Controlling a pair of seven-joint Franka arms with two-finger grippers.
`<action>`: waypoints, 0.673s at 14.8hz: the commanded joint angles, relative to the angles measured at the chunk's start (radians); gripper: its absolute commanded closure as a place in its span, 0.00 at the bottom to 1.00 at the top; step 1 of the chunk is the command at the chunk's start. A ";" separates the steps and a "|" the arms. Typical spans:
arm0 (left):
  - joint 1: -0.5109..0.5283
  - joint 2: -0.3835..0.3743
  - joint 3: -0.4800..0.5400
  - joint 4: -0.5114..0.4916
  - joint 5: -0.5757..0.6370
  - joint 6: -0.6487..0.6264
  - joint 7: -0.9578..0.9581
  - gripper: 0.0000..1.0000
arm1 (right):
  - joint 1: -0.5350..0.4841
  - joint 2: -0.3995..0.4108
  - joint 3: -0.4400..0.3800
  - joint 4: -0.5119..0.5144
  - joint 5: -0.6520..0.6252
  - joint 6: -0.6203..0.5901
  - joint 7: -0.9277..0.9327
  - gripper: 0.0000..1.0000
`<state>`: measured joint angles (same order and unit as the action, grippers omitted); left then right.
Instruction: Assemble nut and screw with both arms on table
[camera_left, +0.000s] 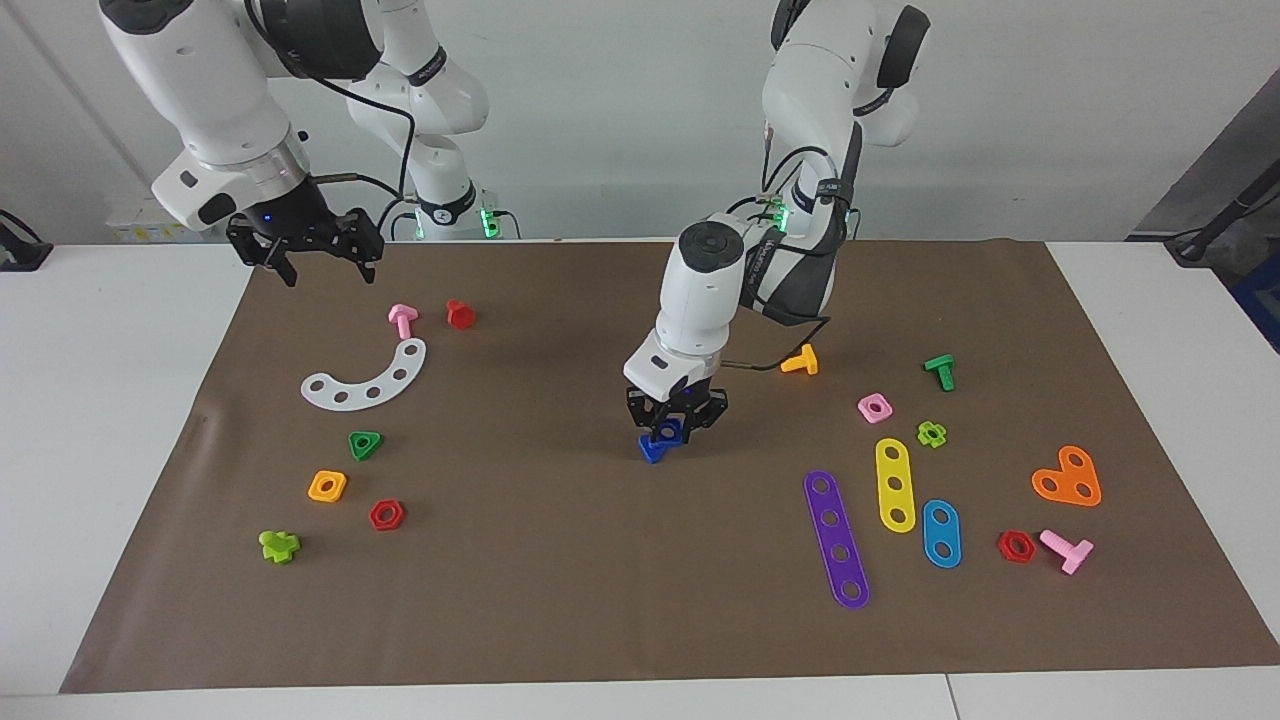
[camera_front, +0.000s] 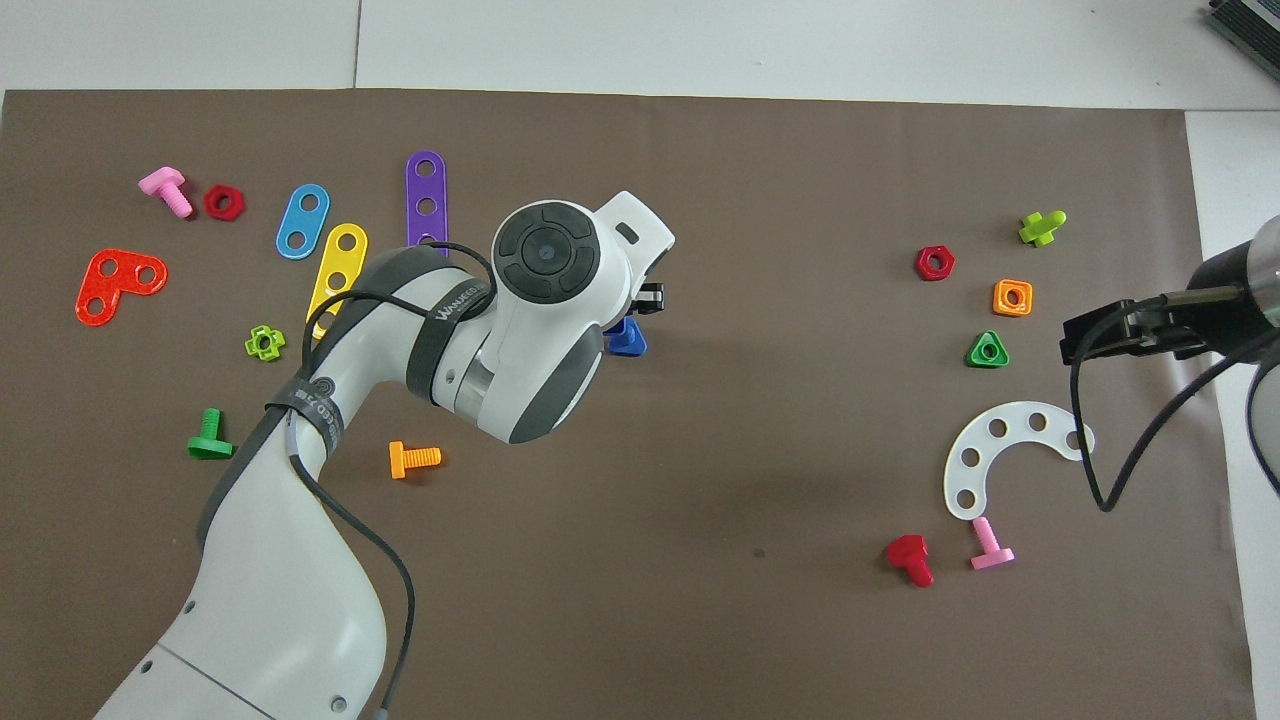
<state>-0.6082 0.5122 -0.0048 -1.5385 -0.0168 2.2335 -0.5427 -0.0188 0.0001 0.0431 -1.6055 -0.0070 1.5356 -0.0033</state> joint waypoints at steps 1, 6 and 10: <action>-0.018 0.016 0.014 0.018 -0.031 0.040 -0.011 1.00 | -0.015 -0.015 0.006 -0.028 0.028 0.020 -0.011 0.00; -0.016 0.016 0.014 -0.003 -0.029 0.075 -0.011 1.00 | -0.015 -0.025 0.006 -0.048 0.028 0.040 -0.012 0.00; -0.019 0.008 0.014 -0.043 -0.029 0.097 -0.011 1.00 | -0.015 -0.023 0.007 -0.048 0.028 0.040 -0.012 0.00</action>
<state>-0.6108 0.5274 -0.0051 -1.5517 -0.0295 2.2991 -0.5446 -0.0188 -0.0015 0.0432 -1.6239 -0.0069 1.5521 -0.0033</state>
